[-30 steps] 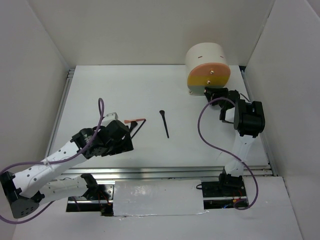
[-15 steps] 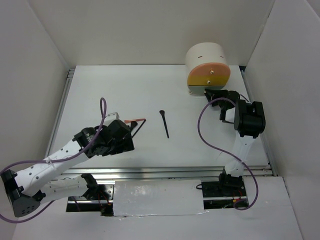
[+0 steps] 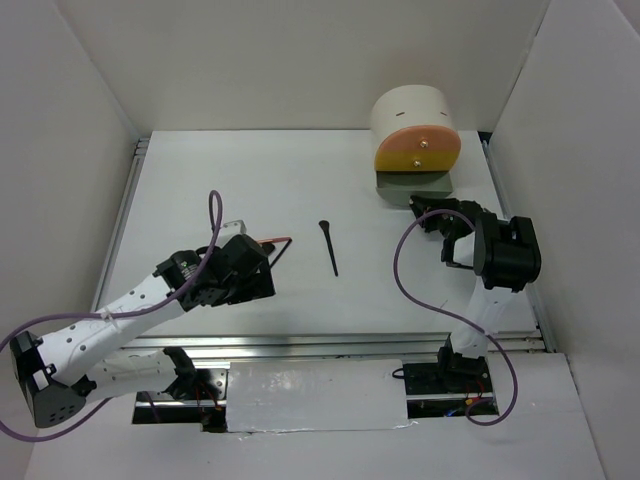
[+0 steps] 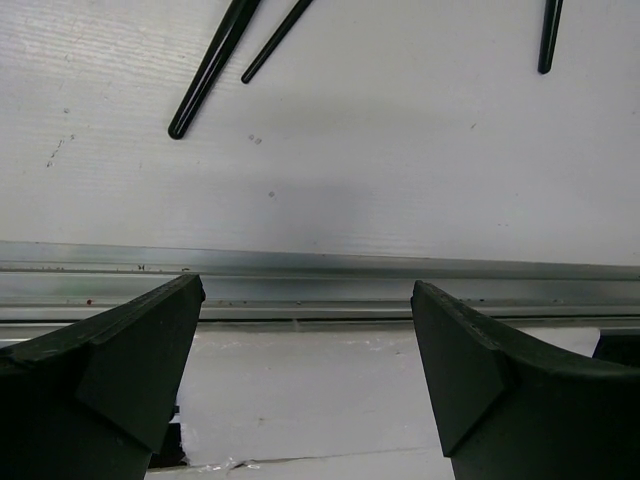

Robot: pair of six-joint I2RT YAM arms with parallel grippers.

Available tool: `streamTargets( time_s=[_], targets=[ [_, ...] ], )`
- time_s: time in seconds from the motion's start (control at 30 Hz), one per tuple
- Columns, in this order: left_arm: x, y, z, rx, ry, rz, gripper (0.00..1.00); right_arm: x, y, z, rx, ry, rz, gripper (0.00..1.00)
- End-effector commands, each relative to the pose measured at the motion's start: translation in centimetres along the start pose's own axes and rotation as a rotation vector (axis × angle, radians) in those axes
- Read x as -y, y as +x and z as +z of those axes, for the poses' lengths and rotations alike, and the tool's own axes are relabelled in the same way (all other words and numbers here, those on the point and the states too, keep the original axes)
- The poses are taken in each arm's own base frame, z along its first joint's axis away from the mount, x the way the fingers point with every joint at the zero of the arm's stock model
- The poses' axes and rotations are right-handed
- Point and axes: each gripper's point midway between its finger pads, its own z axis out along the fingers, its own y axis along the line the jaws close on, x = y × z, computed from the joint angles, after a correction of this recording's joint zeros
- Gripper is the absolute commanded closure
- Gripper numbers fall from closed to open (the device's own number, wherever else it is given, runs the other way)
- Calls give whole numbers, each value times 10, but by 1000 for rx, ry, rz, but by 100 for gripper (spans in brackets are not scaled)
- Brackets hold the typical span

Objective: Organize the makeup

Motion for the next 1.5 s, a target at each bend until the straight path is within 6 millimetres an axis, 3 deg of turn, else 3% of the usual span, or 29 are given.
streamTargets(
  time_s=[0.0, 0.53, 0.97, 1.07, 1.13, 1.17, 1.23, 1.33, 1.47],
  targets=[
    [14, -12, -5, 35, 50, 3, 1, -3, 4, -15, -1, -4, -19, 78],
    [3, -7, -10, 41, 62, -26, 1, 6, 8, -52, 14, 9, -29, 78],
    [0, -5, -13, 43, 73, -39, 1, 19, 4, -58, 0, 29, -24, 74],
    [0, -3, -13, 38, 76, -40, 1, 17, 3, -57, -5, 23, -28, 57],
    [0, -2, -12, 35, 75, -37, 1, 16, 1, -55, -9, 24, -33, 40],
    [0, -2, -12, 33, 74, -37, 1, 16, 3, -55, -21, 24, -34, 26],
    [0, -2, -12, 32, 73, -36, 1, 11, 3, -54, -26, 13, -42, 20],
    [-1, -3, -13, 38, 71, -37, 1, 9, 4, -57, -22, 8, -46, 0],
    [-2, -4, -13, 39, 62, -34, 1, 4, 4, -61, -17, 4, -50, 0]
  ],
)
